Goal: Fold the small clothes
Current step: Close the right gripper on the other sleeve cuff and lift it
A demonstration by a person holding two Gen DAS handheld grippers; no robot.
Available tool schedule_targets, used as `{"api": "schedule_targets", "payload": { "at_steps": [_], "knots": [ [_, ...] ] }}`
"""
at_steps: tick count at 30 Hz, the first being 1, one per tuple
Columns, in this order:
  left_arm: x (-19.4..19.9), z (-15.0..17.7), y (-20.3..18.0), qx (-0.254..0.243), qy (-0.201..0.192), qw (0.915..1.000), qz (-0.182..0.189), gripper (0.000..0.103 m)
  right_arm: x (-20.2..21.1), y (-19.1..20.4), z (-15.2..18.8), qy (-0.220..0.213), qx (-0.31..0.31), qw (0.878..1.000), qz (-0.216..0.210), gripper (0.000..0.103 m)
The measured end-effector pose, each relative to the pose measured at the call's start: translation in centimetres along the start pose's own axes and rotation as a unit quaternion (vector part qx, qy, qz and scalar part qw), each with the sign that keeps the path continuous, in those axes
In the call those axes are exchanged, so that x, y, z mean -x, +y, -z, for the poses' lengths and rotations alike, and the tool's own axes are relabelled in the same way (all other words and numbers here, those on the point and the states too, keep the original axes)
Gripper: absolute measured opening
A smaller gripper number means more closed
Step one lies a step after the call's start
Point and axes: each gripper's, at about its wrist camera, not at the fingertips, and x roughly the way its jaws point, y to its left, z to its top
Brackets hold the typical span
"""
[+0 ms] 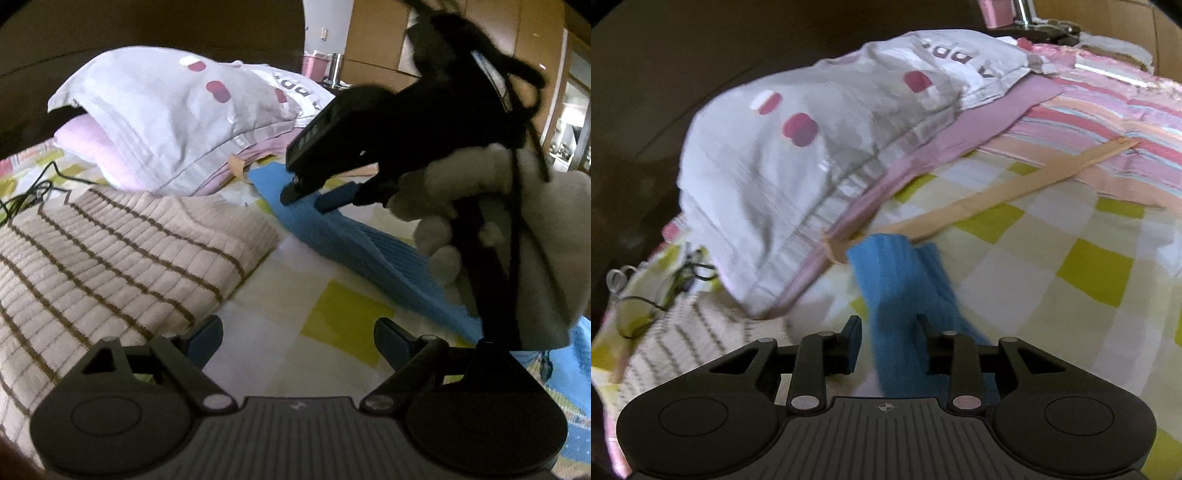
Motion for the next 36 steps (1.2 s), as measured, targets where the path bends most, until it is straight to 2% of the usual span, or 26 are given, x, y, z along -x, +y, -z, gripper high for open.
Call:
{"api": "schedule_targets", "payload": {
  "at_steps": [3, 6, 11, 15, 18, 22, 27, 30, 32, 34, 36],
  "knots": [
    [0.1, 0.0, 0.1, 0.003, -0.002, 1.0, -0.002, 0.094, 1.3, 0.1, -0.3, -0.018, 0.008, 1.0, -0.022, 0.031],
    [0.4, 0.0, 0.1, 0.003, -0.01, 0.9999, -0.005, 0.094, 1.5, -0.4, -0.9, -0.034, 0.009, 0.999, 0.013, 0.031],
    [0.4, 0.0, 0.2, 0.002, -0.015, 0.9998, -0.01, 0.094, -0.5, -1.7, -1.2, -0.032, -0.009, 0.998, 0.058, 0.031],
    [0.1, -0.2, 0.3, 0.005, -0.012, 0.9999, -0.009, 0.094, -2.4, -1.9, -1.3, 0.001, -0.02, 0.999, 0.038, 0.032],
    [0.2, -0.1, 0.1, 0.006, -0.011, 0.9999, -0.01, 0.094, -2.8, -1.0, -1.4, 0.006, -0.006, 1.0, 0.029, 0.031],
    [0.4, 0.0, 0.2, 0.008, -0.013, 0.9999, -0.008, 0.094, -1.9, 0.1, -1.3, 0.005, -0.005, 1.0, -0.004, 0.021],
    [0.5, -0.1, 0.5, 0.019, -0.013, 0.9997, -0.006, 0.094, -0.1, 1.2, -0.8, 0.015, 0.005, 0.999, -0.051, 0.021],
    [0.5, -0.1, 0.3, 0.018, -0.015, 0.9997, -0.005, 0.094, 0.3, 1.7, -0.7, 0.022, 0.028, 0.997, -0.064, 0.022],
    [0.4, -0.1, 0.3, 0.016, -0.015, 0.9997, -0.005, 0.094, 0.4, 2.0, -0.8, 0.019, 0.042, 0.997, -0.06, 0.022],
    [0.4, -0.1, 0.3, 0.016, -0.013, 0.9998, -0.005, 0.094, 0.1, 2.0, -1.0, 0.012, 0.051, 0.998, -0.033, 0.027],
    [0.3, -0.1, 0.3, 0.017, -0.012, 0.9998, -0.006, 0.094, -0.2, 1.6, -1.2, 0.001, 0.048, 0.999, -0.015, 0.027]
  ]
}}
